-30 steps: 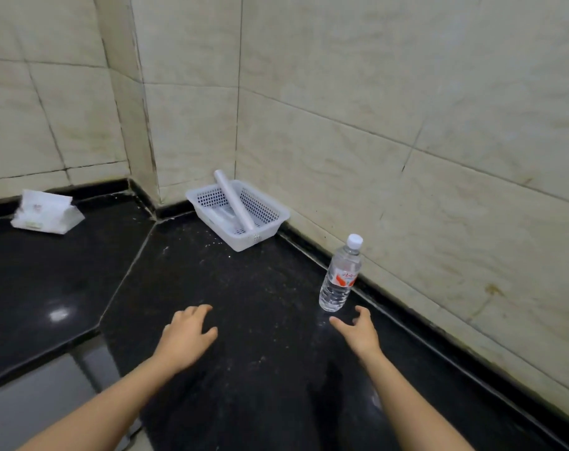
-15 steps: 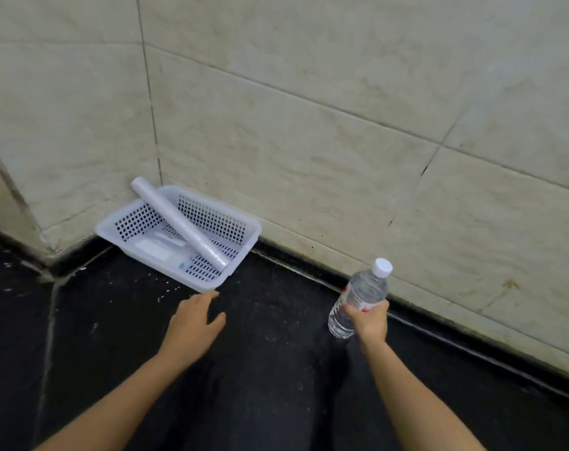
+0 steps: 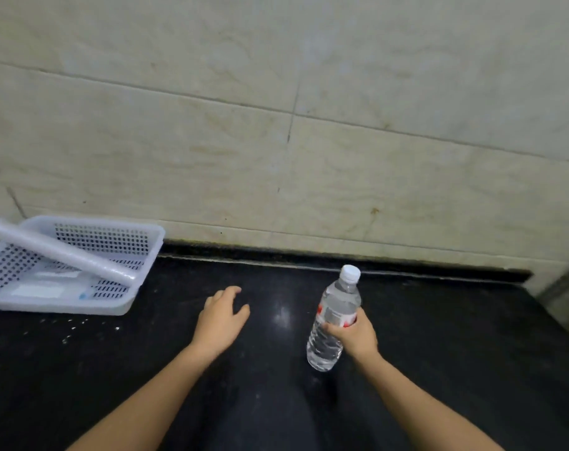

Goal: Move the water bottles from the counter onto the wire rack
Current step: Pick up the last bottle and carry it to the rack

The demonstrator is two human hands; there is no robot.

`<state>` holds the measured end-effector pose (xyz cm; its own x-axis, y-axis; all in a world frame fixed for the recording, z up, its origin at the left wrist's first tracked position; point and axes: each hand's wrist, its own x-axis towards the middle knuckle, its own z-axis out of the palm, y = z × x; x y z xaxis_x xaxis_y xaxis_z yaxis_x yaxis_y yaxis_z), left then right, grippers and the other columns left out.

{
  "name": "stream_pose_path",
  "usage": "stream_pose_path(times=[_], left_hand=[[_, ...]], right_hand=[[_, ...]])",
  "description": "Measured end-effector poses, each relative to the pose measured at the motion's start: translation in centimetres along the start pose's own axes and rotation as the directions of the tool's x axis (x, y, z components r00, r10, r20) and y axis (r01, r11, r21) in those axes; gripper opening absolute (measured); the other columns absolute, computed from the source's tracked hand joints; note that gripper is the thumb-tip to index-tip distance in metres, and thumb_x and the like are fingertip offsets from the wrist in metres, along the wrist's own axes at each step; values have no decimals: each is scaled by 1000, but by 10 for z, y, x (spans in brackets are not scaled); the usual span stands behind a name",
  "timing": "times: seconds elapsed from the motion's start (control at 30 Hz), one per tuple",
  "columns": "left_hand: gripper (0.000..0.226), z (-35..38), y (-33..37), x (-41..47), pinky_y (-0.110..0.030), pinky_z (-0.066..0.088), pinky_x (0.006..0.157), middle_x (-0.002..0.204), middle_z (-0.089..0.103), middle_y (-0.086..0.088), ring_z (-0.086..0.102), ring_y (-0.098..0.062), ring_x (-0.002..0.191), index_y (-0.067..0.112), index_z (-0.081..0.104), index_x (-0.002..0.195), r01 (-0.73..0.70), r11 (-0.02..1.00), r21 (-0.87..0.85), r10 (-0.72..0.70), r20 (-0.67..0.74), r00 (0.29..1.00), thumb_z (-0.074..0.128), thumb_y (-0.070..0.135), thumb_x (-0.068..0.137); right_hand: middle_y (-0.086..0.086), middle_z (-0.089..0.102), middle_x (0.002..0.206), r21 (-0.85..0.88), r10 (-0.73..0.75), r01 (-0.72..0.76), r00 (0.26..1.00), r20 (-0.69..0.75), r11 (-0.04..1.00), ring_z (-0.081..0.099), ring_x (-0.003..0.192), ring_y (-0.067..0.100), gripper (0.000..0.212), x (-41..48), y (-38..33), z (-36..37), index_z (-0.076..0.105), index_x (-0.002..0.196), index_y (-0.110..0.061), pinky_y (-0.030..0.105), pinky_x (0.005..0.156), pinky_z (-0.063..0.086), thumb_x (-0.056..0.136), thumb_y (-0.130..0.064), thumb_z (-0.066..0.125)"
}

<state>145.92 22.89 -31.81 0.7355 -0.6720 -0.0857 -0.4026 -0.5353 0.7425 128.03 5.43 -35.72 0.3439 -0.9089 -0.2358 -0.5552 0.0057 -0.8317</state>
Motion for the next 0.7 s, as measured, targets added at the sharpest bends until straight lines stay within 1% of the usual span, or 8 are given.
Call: stream_pose_path(times=[0.07,0.17,0.27,0.33,0.47,0.53,0.63,0.7], left_hand=[[44,27,34,-9,-37,39,101,131,51,-9,43,-25,123,12,44,130,-82,996,22,82,31,996,51,25,89],[43,73,88,-32,-38,39,100,129,53,-11,45,-26,121,10,46,128,-190,981,41,186,92,978,52,24,88],[42,125,152,-64,-37,38,100,129,53,-11,45,-27,121,11,46,128,-309,950,37,300,151,942,52,24,88],[42,164,196,-91,-36,37,100,129,52,-11,44,-27,122,11,46,128,-383,924,11,374,189,908,52,24,89],[42,245,271,-159,-35,37,101,130,51,-8,41,-23,123,14,44,129,-513,857,-54,502,311,807,50,26,89],[43,281,301,-191,-34,36,102,132,50,-6,40,-21,125,15,43,131,-557,826,-79,544,365,755,50,27,90],[44,328,341,-235,-34,36,103,134,48,-6,39,-20,126,16,40,133,-619,779,-99,590,451,669,49,28,90],[45,355,368,-259,-37,37,103,135,46,-6,39,-21,127,17,40,133,-665,739,-113,622,494,608,48,28,91]], right_hand=[[3,68,96,63,14,-11,999,-40,998,65,91,24,53,-13,17,-49,56,99,-17,45,88,51,54,-23,83],[7,69,97,199,5,20,992,-124,980,66,90,24,50,-37,40,-134,57,99,-13,44,87,52,56,-16,82],[7,69,98,278,-11,79,971,-237,957,66,91,23,59,-67,64,-225,57,101,-13,44,86,53,48,-22,81],[4,69,99,296,-28,122,952,-303,947,66,92,21,59,-91,86,-286,57,103,-15,42,86,53,50,-21,83],[-1,68,101,299,-3,149,900,-436,943,65,93,17,62,-144,140,-388,56,106,-17,38,85,52,51,-22,84],[-3,68,98,308,21,152,870,-492,939,65,89,14,53,-170,169,-425,56,101,-20,34,82,52,56,-16,84],[-5,67,90,323,74,145,812,-579,935,63,81,10,40,-208,211,-470,55,90,-24,28,73,50,64,-7,80],[-1,68,94,338,126,129,760,-638,932,64,83,15,42,-228,238,-498,57,93,-21,32,76,51,63,-7,81]])
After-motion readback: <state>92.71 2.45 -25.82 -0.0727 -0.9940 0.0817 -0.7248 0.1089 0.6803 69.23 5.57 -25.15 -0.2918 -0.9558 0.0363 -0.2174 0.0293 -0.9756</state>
